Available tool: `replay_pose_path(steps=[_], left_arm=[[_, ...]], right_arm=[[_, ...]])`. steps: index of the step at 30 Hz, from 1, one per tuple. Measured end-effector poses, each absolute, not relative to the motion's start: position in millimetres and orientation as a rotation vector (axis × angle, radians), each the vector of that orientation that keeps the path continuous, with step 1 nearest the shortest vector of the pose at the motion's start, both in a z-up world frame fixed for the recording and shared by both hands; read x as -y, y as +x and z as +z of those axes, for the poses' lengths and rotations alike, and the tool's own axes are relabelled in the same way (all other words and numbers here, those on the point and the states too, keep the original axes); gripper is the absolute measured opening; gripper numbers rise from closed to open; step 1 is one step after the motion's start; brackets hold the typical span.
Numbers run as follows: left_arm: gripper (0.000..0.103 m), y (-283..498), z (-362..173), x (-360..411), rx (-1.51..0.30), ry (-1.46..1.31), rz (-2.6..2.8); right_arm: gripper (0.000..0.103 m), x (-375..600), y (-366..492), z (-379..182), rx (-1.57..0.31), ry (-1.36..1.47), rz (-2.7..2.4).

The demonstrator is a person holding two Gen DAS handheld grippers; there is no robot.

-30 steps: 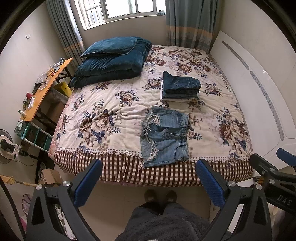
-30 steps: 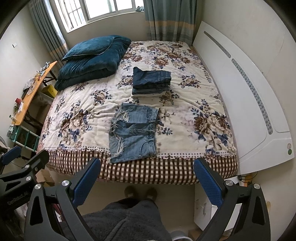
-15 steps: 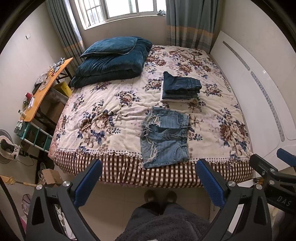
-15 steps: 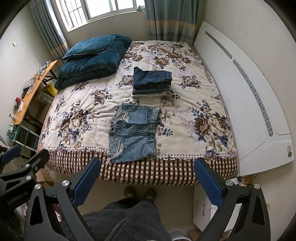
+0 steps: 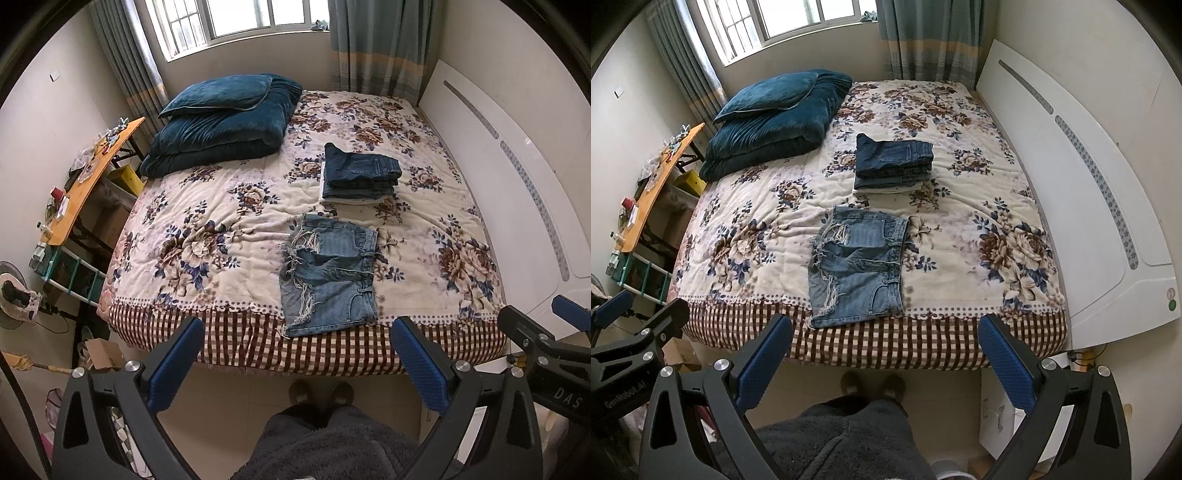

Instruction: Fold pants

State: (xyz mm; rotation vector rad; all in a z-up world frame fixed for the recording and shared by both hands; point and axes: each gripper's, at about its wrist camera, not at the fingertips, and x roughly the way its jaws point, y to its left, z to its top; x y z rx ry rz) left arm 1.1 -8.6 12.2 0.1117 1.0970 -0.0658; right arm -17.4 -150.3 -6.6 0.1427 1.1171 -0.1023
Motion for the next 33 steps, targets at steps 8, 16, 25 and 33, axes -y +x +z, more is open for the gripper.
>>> replay_pose_path(steps=[8,16,25,33], left_arm=[[0.103,1.0,11.1,8.9,-1.1,0.11,-0.065],[0.103,31.5,-10.8,8.8,-1.112,0.116,0.0],[0.103,106.6,-92.0,6.5,-1.151,0.134,0.06],[0.103,239.6,-200.7,13.9,-1.266,0.157,0.029]], right_arm=[[0.102,150.2,-17.5,-6.8,-1.119,0.144,-0.102],[0.102,158.2,2.8,-36.7,-1.148,0.19,-0.101],[0.102,176.5,83.2,-133.4,-1.169,0.277,-0.075],[0.102,187.3,217.5,-260.7,-1.31,0.322,-0.094]])
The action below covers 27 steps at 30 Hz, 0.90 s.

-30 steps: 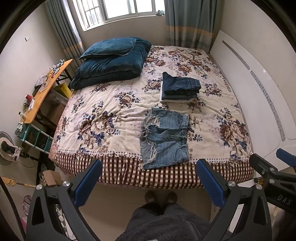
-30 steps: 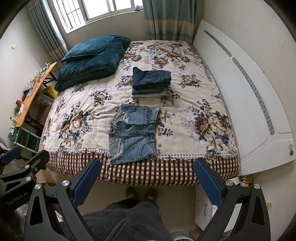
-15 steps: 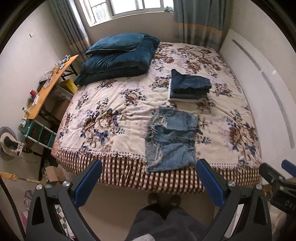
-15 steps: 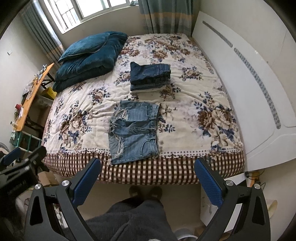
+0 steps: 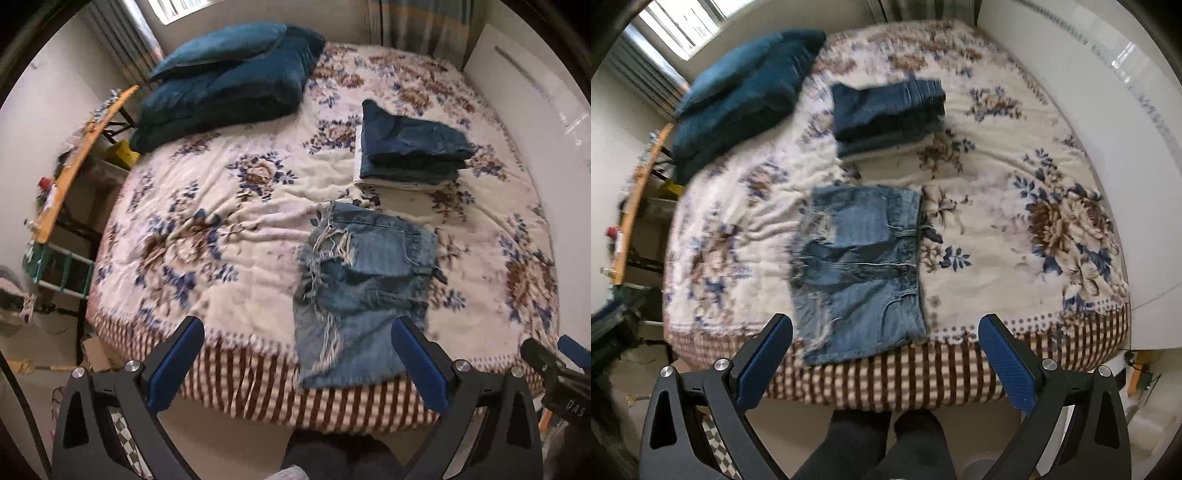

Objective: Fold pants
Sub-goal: 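Lower both grippers and grasp the waistband corners of the light-blue denim shorts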

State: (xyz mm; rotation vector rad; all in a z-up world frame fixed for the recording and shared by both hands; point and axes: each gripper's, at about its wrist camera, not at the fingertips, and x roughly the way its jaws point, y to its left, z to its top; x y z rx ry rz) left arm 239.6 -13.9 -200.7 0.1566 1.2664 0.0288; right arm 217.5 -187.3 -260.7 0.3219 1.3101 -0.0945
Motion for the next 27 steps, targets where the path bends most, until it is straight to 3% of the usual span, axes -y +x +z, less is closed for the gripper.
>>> replay_pose_path(steps=[10,14,17,23,25,27], left_arm=[[0.1,431.5,-387.5,17.5,-1.512,0.006,-0.109],[0.084,484.8,-462.9,22.6,-1.587,-0.056,-0.167],[0.082,514.8,-520.7,32.6,-1.625,-0.041,-0.233],[0.081,528.5,-565.1,50.5,-1.648,-0.014,-0.379],[0.072,521.1,-565.6,60.8,-1.624,0.018,-0.422],[0.039,521.1,-571.8,64.8,-1.621,0.05,-0.42]], right_arm=[[0.102,243.1,403.9,-461.7,-1.444,0.472,-0.143],[0.102,265.6,459.5,-547.4,-1.516,0.547,-0.119],[0.102,276.5,493.3,-603.2,-1.561,0.579,-0.069],[0.102,274.8,534.9,-683.4,-1.666,0.579,0.115],[0.102,267.2,540.3,-694.8,-1.686,0.538,0.185],[0.102,259.5,542.8,-701.9,-1.698,0.484,0.218]])
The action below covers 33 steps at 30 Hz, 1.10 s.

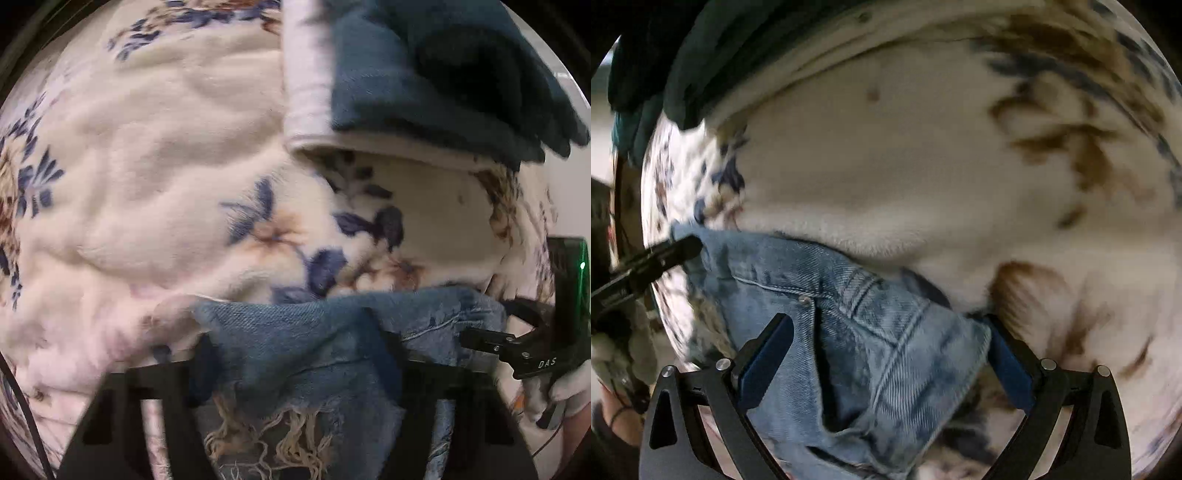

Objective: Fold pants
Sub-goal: 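Lower both grippers and grasp the waistband corners of the light-blue denim shorts, then lift the shorts with both grippers and fold them in half lengthwise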

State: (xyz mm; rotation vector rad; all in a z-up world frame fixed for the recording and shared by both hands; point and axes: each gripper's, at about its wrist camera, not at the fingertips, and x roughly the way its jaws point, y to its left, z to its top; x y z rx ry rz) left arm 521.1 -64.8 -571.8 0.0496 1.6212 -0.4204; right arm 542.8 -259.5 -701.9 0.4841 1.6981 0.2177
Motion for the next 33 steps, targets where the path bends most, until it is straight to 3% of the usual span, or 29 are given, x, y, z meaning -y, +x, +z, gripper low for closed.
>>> replay_pose_path(steps=[1,2,3,4,5,7,17,24,29,33], left_arm=[[0.031,517.0,-572.7,67.4,-1.614,0.062,-0.423],[0.02,516.3,-572.8,68.4,-1.604,0.07,-0.423],[0.017,512.0,-569.4,69.9,-1.581,0.084,-0.423],[0.015,508.1,-564.8,71.1,-1.563,0.09,-0.428],[0.013,506.9,-562.4,71.0,-1.545,0.093,-0.431],[0.012,498.2,-546.5,69.4,-1.506,0.097,-0.426],[0.01,438.0,-442.3,36.9,-1.376,-0.042,-0.413],[0.01,337.7,-383.2,12.1,-1.352,-0.143,-0.383],[0.01,249.9,-388.2,-17.8,-1.426,-0.238,-0.302],[0.01,188.8,-427.9,-30.4,-1.545,-0.297,-0.246]], right_arm=[[0.099,257.6,542.2,-703.7,-1.694,0.47,0.225],[0.09,257.3,540.5,-702.7,-1.679,0.461,0.226],[0.08,257.1,540.6,-701.4,-1.665,0.443,0.219],[0.06,258.0,540.1,-698.3,-1.65,0.41,0.2],[0.049,260.8,538.8,-694.3,-1.632,0.407,0.19],[0.043,263.7,531.3,-683.7,-1.592,0.465,0.208],[0.038,253.4,477.2,-588.5,-1.407,0.416,0.209],[0.037,228.0,385.7,-517.8,-1.31,0.4,0.25],[0.036,197.9,310.7,-514.2,-1.335,0.369,0.301],[0.036,184.0,244.2,-539.1,-1.424,0.351,0.312]])
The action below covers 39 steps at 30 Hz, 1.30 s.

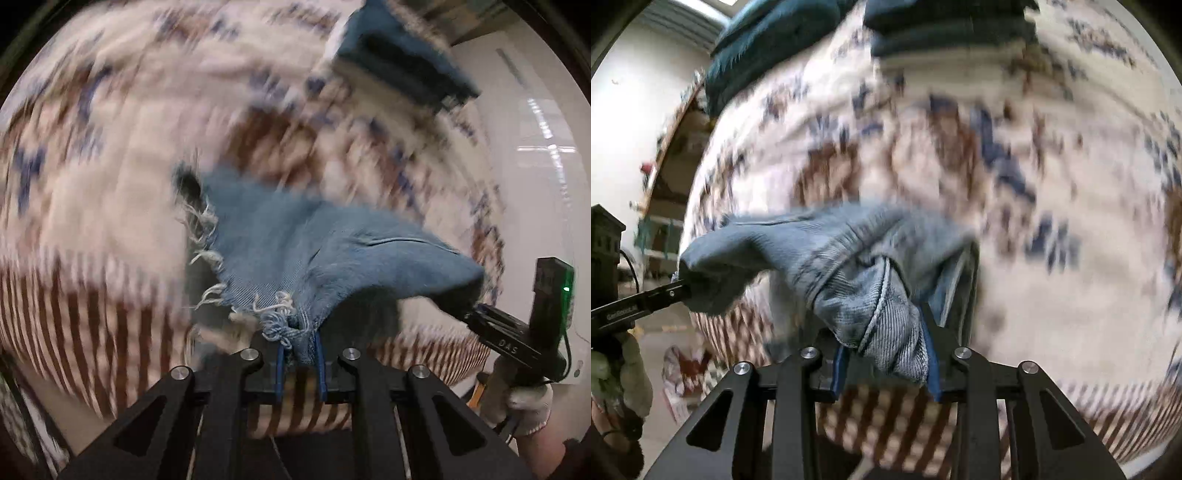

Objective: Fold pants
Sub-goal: 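Lift the shorts with both grippers and fold them in half lengthwise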

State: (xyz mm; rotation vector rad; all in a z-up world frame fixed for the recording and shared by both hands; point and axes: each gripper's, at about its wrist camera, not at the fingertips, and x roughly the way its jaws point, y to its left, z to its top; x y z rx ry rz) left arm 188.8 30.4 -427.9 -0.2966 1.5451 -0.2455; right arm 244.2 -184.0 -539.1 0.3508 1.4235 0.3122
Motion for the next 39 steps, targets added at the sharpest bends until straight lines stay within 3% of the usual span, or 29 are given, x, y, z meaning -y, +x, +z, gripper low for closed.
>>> replay_pose_path(steps=[6,9,11,12,18,22,25,28,32,39], left_arm=[[0.014,126.2,-505.0,-32.0,-1.712,-0.236,-0.221],[0.016,101.5,-523.4,-30.1,-1.785,-0.138,-0.26],[0.016,89.7,-522.9,-36.1,-1.823,-0.136,-0.263],[0.017,87.7,-521.3,-39.6,-1.83,-0.152,-0.26],[0.022,119.2,-503.1,-76.8,-1.761,-0.395,-0.169],[0.026,195.8,-519.7,-68.7,-1.675,-0.504,-0.164],[0.026,239.7,-543.3,-58.6,-1.671,-0.567,-0.179],[0.026,275.6,-566.4,-53.2,-1.698,-0.59,-0.174],[0.025,294.8,-576.9,-43.2,-1.725,-0.564,-0.165],[0.026,302.3,-534.5,-59.8,-1.604,-0.515,-0.147]], right_arm=[[0.041,174.3,177.6,-595.9,-1.576,0.21,0.289],[0.062,181.0,149.5,-624.2,-1.735,0.15,0.251],[0.089,192.3,133.8,-623.9,-1.775,0.191,0.229],[0.089,196.5,129.1,-621.3,-1.779,0.21,0.222],[0.089,240.2,134.7,-605.8,-1.676,0.567,0.087],[0.087,249.8,175.2,-615.9,-1.575,0.682,0.055],[0.036,244.7,186.7,-641.1,-1.624,0.649,0.023],[0.035,262.8,176.7,-657.7,-1.68,0.612,-0.1],[0.035,293.3,166.1,-668.0,-1.708,0.763,-0.101],[0.04,293.0,196.0,-643.3,-1.745,0.644,0.002]])
